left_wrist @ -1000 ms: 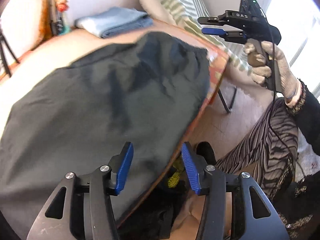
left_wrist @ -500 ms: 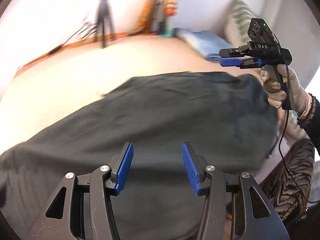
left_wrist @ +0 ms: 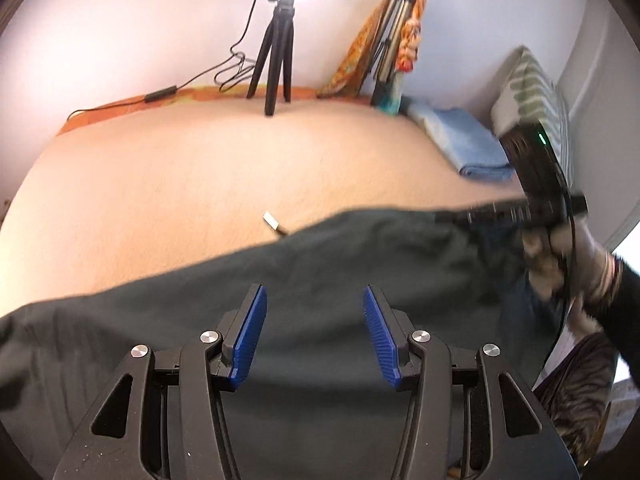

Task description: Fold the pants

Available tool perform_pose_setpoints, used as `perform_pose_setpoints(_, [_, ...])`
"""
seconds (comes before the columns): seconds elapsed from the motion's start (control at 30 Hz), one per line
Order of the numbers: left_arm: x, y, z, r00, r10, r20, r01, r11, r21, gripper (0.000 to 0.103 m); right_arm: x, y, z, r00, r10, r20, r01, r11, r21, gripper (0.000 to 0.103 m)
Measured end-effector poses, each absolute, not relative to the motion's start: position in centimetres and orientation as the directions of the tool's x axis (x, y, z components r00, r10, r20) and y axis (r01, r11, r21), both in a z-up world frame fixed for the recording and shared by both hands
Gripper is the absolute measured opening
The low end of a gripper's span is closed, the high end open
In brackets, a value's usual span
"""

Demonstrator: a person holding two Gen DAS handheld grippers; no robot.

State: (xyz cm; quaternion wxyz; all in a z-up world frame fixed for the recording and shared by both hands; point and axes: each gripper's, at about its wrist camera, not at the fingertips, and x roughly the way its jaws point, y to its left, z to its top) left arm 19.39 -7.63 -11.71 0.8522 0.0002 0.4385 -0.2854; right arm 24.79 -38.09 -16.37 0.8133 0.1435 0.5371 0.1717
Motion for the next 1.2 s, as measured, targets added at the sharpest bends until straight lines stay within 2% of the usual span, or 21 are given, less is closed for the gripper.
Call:
perform_pose_setpoints(0.1, [20.3,-8.8,-11.8,0.456,-0.498,-0.737,0.499,0.829,-0.252,0.049,22.8,-36.5,-14.9,0.400,0.399,-0.825,-0.185,0.917,0.353,0.003])
perform_pose_setpoints(0.2, [20.6,-10.2,-12.6,0.417,-0.534,-0.735,0.515,0.806,-0.292,0.049,19.6,-33.7,-13.2,0.473,0.347,-0.810,-0.326,0.923,0.206,0.003])
perform_pose_setpoints(0.33, [20.4,-12.7,-15.3,0.341,-0.521,-0.782,0.540,0.790,-0.290,0.049,17.0,-31.0,-14.4,0.392,0.356,-0.848,-0.441,0.882,0.166,0.003])
perform_pose_setpoints(0.43, [19.6,-13.7,-16.9,0.303,-0.484,-0.821,0.564,0.785,-0.255,0.049,15.7,-29.5,-16.0,0.311,0.327,-0.892,-0.509,0.850,0.134,0.009])
perform_pose_setpoints(0.6, [19.0,-13.5,-17.3,0.313,-0.480,-0.820,0.583,0.778,-0.233,0.049,15.3,-30.3,-14.4,0.347,0.369,-0.862,-0.498,0.852,0.165,0.036])
perform_pose_setpoints(0.67, [18.9,-13.4,-17.4,0.316,-0.484,-0.816,0.581,0.778,-0.237,0.049,15.9,-30.8,-13.6,0.396,0.351,-0.848,-0.473,0.870,0.139,0.065])
perform_pose_setpoints(0.7, [18.8,-13.5,-17.4,0.318,-0.482,-0.816,0.583,0.778,-0.232,0.049,16.3,-31.1,-13.4,0.417,0.336,-0.844,-0.461,0.879,0.122,0.070])
perform_pose_setpoints(0.83, [18.6,-13.6,-17.4,0.326,-0.479,-0.815,0.595,0.774,-0.217,0.049,18.7,-32.0,-14.5,0.397,0.307,-0.865,-0.399,0.906,0.139,0.071])
perform_pose_setpoints(0.93, [18.8,-13.3,-17.5,0.320,-0.488,-0.812,0.591,0.773,-0.231,0.049,19.2,-31.7,-15.1,0.371,0.356,-0.858,-0.406,0.893,0.195,0.071])
perform_pose_setpoints(1.0, [19.0,-13.0,-17.5,0.319,-0.495,-0.808,0.585,0.773,-0.243,0.049,18.7,-31.1,-15.4,0.356,0.371,-0.858,-0.443,0.875,0.194,0.071])
perform_pose_setpoints(1.03, [19.0,-12.9,-17.5,0.319,-0.498,-0.806,0.583,0.774,-0.248,0.049,18.6,-30.7,-15.6,0.353,0.357,-0.865,-0.462,0.871,0.170,0.062])
perform_pose_setpoints(1.07, [19.1,-12.7,-17.4,0.318,-0.500,-0.806,0.579,0.775,-0.253,0.049,18.6,-30.3,-15.9,0.343,0.327,-0.880,-0.471,0.871,0.140,0.031])
perform_pose_setpoints(1.1, [19.2,-12.5,-17.3,0.317,-0.496,-0.809,0.571,0.781,-0.255,0.049,18.8,-29.9,-16.3,0.329,0.302,-0.895,-0.470,0.874,0.123,0.019])
perform_pose_setpoints(1.17, [19.2,-11.5,-16.8,0.328,-0.478,-0.815,0.530,0.807,-0.260,0.049,19.6,-30.6,-16.3,0.341,0.278,-0.898,-0.441,0.891,0.108,0.006])
perform_pose_setpoints(1.2, [19.2,-10.6,-16.2,0.340,-0.486,-0.805,0.506,0.816,-0.279,0.049,20.2,-31.2,-15.6,0.366,0.275,-0.889,-0.422,0.900,0.104,0.005])
